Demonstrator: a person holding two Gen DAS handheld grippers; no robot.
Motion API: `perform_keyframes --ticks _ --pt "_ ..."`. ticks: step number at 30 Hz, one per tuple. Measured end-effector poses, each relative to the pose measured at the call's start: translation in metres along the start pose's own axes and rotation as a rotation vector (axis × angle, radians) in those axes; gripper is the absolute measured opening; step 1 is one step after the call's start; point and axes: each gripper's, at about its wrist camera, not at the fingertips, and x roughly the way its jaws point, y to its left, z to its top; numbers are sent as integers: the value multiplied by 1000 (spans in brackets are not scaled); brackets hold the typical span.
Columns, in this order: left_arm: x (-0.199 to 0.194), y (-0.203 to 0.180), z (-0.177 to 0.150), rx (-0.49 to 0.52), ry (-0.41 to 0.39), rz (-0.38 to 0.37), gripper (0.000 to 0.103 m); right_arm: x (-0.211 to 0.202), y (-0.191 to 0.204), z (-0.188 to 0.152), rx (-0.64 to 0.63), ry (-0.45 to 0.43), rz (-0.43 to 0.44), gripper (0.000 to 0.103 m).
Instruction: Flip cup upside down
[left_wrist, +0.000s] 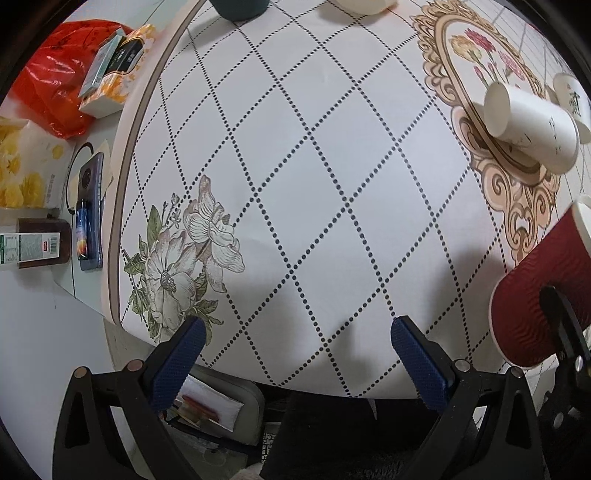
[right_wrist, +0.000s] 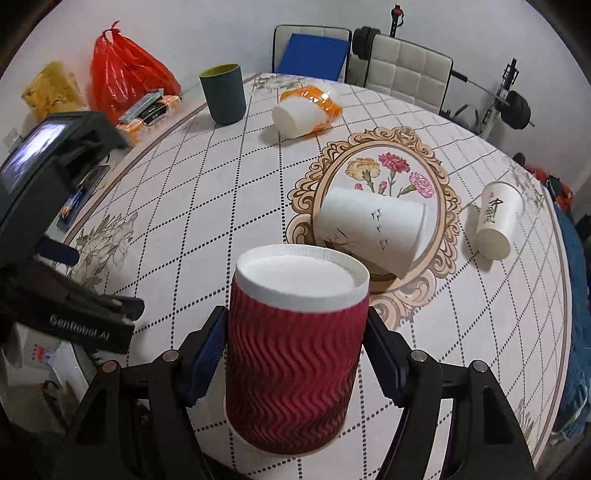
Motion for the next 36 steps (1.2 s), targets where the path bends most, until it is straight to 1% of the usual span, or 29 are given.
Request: perform_keyframes --ticks 5,12,15,18,19,20,21,22,25,26,29,31,32,36 --pt "-1 -12 -11 32 -11 -7 103 -12 3 -16 7 -3 -13 74" --pt "-4 -28 -24 78 -38 -4 103 -16 8 -29 16 30 -51 74" --pt "-12 -32 -28 70 -51 -18 103 -17 4 -32 48 54 -57 75" --pt "-25 -37 -30 83 -73 -24 103 -21 -1 -35 90 80 -62 76" --pt "-30 -39 -32 87 -85 -22 103 -22 -3 -35 107 89 -58 79" --pt "-35 -40 -31 90 -94 -20 103 -25 -7 -35 132 104 -61 86" --pt "-40 -42 -34 89 -102 -26 103 -27 -9 -36 149 114 -60 89" --pt "-45 -44 -35 87 -108 -30 103 -32 -13 -36 175 123 -50 93" --pt "-65 -47 -43 72 -142 -37 103 -54 -24 -39 247 130 -48 95" --pt "-73 -48 -46 67 -154 -43 103 -62 -28 -41 269 128 -51 97" --pt "-96 -49 -56 59 -190 -73 103 -90 -43 -47 341 135 -96 98" --pt "-112 -49 -64 54 -217 -90 103 -110 -51 -51 368 145 -151 98" --pt "-114 -42 -66 49 -228 -101 103 -120 -55 -52 380 150 -171 98" --pt "-150 -44 -85 41 -287 -140 103 -152 -65 -57 406 150 -200 98"
